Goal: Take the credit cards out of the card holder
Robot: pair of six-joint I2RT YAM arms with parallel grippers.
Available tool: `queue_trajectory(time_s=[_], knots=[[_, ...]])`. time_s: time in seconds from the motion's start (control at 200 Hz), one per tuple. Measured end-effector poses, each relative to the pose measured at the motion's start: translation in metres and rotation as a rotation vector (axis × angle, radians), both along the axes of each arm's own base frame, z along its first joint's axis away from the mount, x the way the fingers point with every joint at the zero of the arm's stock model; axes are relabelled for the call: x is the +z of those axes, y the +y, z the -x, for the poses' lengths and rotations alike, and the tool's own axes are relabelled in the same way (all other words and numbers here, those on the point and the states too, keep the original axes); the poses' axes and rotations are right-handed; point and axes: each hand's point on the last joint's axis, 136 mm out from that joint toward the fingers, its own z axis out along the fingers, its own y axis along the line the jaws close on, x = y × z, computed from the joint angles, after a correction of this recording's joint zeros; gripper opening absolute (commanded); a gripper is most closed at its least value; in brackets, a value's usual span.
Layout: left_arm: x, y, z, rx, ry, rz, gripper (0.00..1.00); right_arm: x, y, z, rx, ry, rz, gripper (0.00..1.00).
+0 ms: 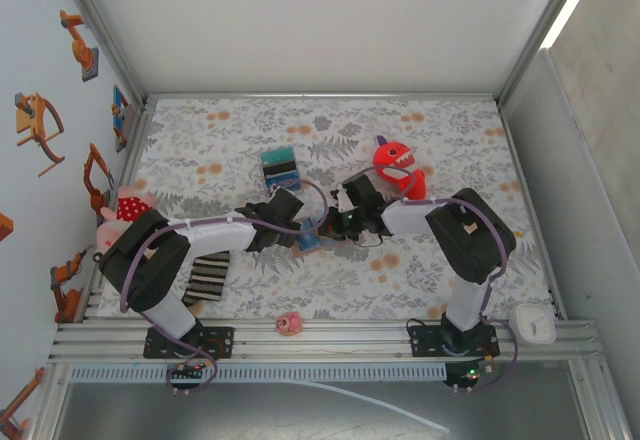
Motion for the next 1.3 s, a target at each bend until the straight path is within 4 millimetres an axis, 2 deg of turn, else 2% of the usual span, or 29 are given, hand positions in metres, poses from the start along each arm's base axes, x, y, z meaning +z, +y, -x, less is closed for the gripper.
queue_trajectory(time_s=[0.371, 0.726, 0.856, 0.967, 1.062, 1.157, 1.302], knots=[[0.001, 0.001, 0.0, 0.002, -0.011, -0.012, 0.97, -0.004, -0.016, -0.004, 0.006, -0.039, 0.094, 0.0], [0.004, 0.001, 0.0, -0.009, -0.013, -0.016, 0.97, -0.004, -0.018, -0.005, 0.012, -0.05, 0.114, 0.0], [0.017, -0.002, -0.001, -0.02, -0.034, 0.003, 0.97, -0.004, -0.019, -0.005, 0.012, -0.054, 0.116, 0.0], [0.032, -0.01, -0.004, -0.036, -0.063, 0.03, 0.97, -0.001, -0.019, -0.005, 0.012, -0.058, 0.118, 0.0], [0.037, -0.018, -0.005, -0.055, -0.073, 0.045, 0.97, 0.0, -0.019, -0.005, 0.011, -0.058, 0.118, 0.0], [0.034, -0.022, -0.003, -0.071, -0.062, 0.044, 0.97, 0.0, -0.019, -0.005, 0.011, -0.058, 0.118, 0.0], [0.019, -0.027, 0.002, -0.094, -0.024, 0.024, 0.97, 0.0, -0.02, -0.005, 0.012, -0.057, 0.119, 0.0]])
